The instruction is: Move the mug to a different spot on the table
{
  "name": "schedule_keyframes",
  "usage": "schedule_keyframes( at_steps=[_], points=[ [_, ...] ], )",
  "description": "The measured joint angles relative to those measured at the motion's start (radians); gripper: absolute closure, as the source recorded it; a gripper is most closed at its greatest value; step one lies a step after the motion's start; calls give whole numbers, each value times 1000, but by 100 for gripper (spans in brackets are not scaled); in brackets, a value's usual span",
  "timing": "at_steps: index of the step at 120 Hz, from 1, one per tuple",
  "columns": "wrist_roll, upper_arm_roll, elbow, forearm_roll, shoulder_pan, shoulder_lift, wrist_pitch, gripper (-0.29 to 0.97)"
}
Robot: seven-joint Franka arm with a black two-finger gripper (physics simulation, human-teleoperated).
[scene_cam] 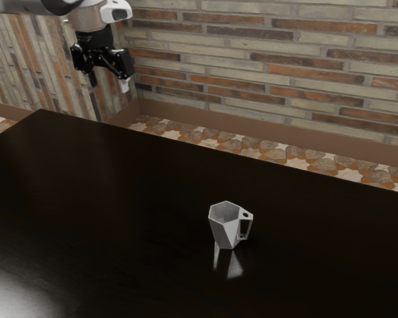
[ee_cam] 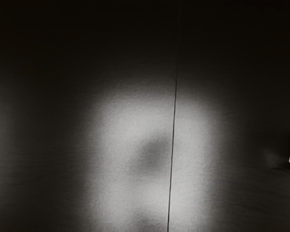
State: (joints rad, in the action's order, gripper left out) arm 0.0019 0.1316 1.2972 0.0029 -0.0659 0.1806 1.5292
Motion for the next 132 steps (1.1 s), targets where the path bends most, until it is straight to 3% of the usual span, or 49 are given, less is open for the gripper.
schedule_keyframes(
  at_steps=[27, 44, 62, 91, 132],
  points=[
    [2, -33, -3, 3, -22, 2, -6, 0],
    [42, -56, -4, 10, -147, 16, 7, 0],
    [188, -59, -4, 26, -287, 71, 85, 0],
    [455, -59, -25, 92, -418, 128, 122, 0],
    [692, -60, -189, 135, -426, 266, 64, 0]
  ],
)
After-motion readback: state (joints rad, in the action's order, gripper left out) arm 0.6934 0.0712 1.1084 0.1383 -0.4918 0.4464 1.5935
